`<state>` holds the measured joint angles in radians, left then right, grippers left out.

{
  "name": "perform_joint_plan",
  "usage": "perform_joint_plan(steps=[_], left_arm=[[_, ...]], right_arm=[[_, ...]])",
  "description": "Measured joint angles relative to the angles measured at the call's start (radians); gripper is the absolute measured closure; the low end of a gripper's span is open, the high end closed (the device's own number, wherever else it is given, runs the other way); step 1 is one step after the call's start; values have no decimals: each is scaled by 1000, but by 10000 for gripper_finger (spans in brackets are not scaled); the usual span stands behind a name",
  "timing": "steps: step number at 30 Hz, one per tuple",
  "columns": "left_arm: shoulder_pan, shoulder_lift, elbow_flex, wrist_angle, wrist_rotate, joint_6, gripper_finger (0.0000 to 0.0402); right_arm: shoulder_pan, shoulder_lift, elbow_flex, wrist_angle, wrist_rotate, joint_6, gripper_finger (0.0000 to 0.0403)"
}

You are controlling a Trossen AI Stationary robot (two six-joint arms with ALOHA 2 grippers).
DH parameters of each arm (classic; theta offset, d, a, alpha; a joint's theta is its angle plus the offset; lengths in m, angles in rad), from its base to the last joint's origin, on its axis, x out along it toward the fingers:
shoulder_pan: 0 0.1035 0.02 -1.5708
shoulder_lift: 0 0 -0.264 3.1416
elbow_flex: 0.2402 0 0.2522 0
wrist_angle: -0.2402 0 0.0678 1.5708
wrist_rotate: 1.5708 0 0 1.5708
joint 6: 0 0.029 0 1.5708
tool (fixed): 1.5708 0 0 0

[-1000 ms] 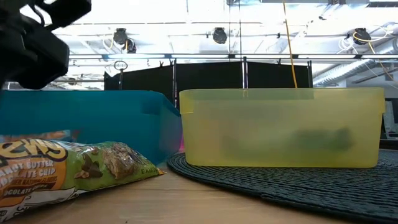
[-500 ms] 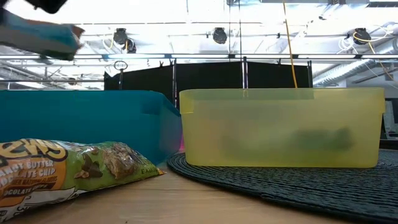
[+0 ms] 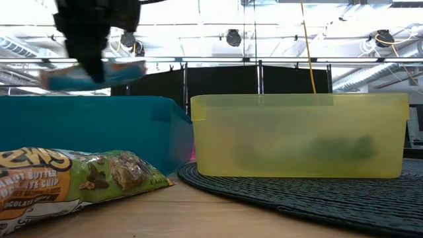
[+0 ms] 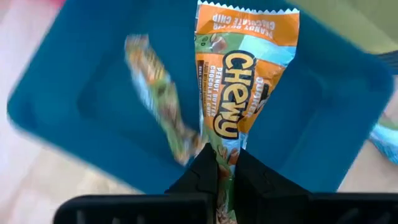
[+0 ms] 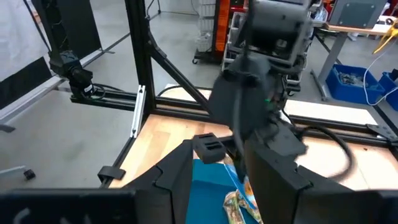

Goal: Pick and place Granola Bars by type
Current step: Put the yellow granola bar into the blue bin

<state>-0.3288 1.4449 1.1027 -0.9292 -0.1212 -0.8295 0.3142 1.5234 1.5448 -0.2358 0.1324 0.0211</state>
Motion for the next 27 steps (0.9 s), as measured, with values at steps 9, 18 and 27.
perform_joint_plan(steps=[9,18,27], left_arm=[[13,107,1,128,51,183,381],[-24,243,1,194,128,225,381],[-18,271,1,194,147,225,334]], right_arm=[[89,-44,0,-28,77,-50,267],[147,-63,0,-91,128,54,285],[203,-12,0,-101,76,159,237]])
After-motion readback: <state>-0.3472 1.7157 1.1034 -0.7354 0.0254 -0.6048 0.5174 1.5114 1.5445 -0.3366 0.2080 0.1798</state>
